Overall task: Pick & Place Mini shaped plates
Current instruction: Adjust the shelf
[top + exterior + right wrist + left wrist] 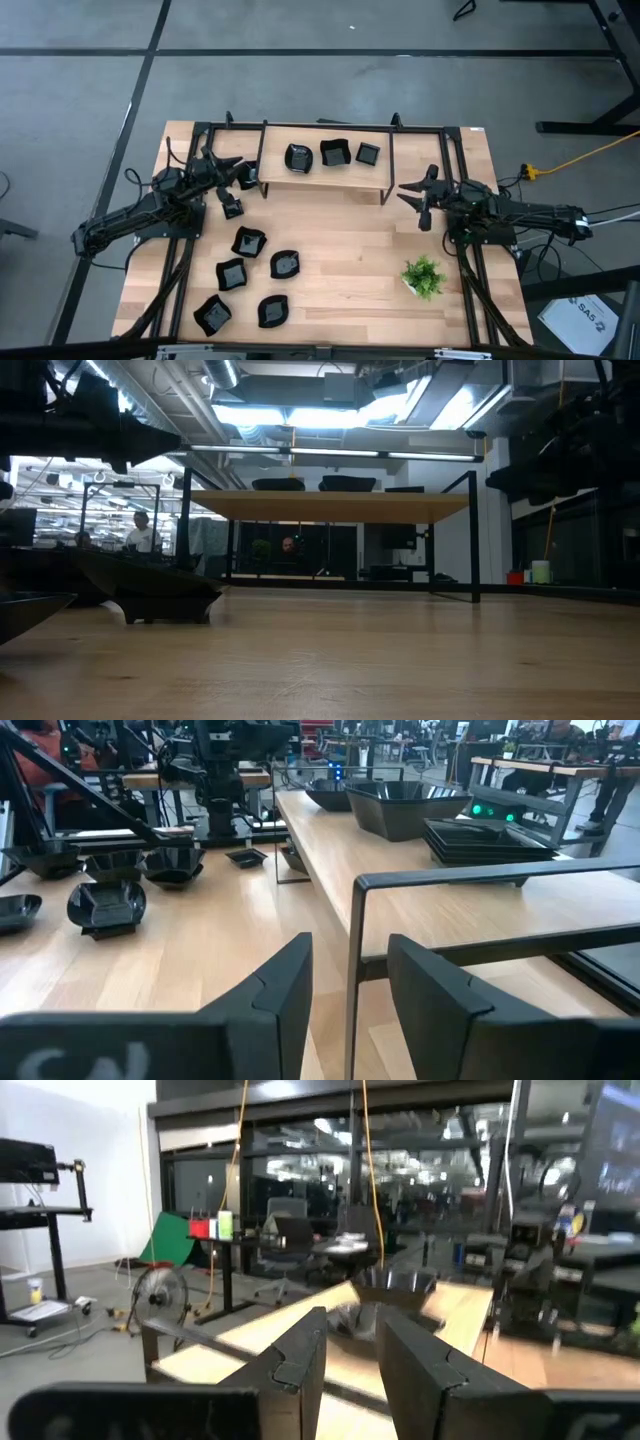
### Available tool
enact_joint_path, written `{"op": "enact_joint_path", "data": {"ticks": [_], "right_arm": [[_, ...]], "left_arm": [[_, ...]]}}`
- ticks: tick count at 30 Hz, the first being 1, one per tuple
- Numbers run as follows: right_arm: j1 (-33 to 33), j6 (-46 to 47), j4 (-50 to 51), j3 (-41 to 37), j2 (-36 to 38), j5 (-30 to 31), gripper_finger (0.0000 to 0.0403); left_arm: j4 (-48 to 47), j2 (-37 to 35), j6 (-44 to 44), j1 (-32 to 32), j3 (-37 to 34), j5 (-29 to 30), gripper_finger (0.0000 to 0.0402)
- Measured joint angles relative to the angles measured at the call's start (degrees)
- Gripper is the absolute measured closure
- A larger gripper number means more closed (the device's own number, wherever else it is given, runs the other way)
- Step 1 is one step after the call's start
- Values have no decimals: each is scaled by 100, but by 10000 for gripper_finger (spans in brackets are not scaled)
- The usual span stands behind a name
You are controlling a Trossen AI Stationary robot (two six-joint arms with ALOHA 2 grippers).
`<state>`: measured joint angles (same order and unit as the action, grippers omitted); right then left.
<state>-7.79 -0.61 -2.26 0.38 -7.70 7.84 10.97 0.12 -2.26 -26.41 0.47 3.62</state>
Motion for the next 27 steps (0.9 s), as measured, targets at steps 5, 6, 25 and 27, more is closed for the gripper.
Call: {"op": "enact_joint_path", "data": {"ticks": [5,6,25,27], "right_arm": [[0,19,-2,0,0,13,271],[0,23,0,0,0,13,271],[2,36,-1,1,-2,11,271],[2,36,-2,2,-2,11,271]], "left_arm": [[105,3,28,0,33,-417,315],[74,6,90,0,74,-585,315],[-3583,1939,478,683,2701,-781,315],[-3890,2128,447,739,2895,-778,315]]}}
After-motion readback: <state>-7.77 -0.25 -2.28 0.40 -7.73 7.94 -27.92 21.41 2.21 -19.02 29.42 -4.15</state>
